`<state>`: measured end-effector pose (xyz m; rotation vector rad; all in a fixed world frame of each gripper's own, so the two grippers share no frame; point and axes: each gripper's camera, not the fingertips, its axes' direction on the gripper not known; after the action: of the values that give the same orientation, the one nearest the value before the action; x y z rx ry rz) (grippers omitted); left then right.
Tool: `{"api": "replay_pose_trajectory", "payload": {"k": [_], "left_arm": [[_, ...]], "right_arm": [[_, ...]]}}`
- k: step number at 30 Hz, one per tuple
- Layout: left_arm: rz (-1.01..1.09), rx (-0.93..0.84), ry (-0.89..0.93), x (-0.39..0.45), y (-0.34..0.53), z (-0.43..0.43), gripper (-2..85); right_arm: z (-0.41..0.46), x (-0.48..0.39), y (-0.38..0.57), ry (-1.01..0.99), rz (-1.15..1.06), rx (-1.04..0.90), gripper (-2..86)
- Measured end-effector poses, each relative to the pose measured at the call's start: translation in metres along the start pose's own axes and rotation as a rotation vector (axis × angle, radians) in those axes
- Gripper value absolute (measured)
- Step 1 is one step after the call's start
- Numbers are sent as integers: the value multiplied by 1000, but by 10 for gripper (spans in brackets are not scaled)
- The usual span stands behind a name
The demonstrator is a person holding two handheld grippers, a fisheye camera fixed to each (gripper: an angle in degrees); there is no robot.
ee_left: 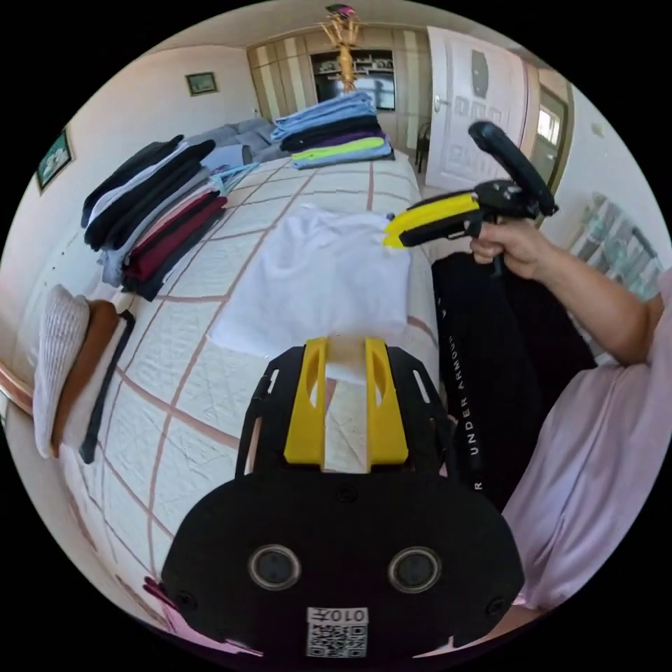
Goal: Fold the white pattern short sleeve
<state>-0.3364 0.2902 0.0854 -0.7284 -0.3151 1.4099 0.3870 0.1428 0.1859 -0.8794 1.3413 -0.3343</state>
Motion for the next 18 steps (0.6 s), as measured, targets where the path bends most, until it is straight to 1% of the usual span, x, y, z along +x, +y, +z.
{"api": "replay_pose_trajectory", "payload": {"k": [1,4,6,8,12,14,18], "left_arm": [[-1,-17,-31,13,2,8,87],[-57,0,8,20,2,0,91],[-32,10,-24,32,-4,-18,94],[74,83,-116,66,-13,-41,96],[234,64,-194,123,-42,-25,96],[268,76,-229,150,-64,-4,93],[320,62,-255,176,-93,27,86]], "right_arm": [[3,2,1,-5,-1,0,88],[-13,27,4,-104,73,23,89],[-42,56,14,-144,167,102,90],[-56,80,25,-157,236,127,91],[-73,125,48,-291,372,173,89],[-81,134,53,-314,388,189,87],[-102,153,54,-276,356,171,89]]}}
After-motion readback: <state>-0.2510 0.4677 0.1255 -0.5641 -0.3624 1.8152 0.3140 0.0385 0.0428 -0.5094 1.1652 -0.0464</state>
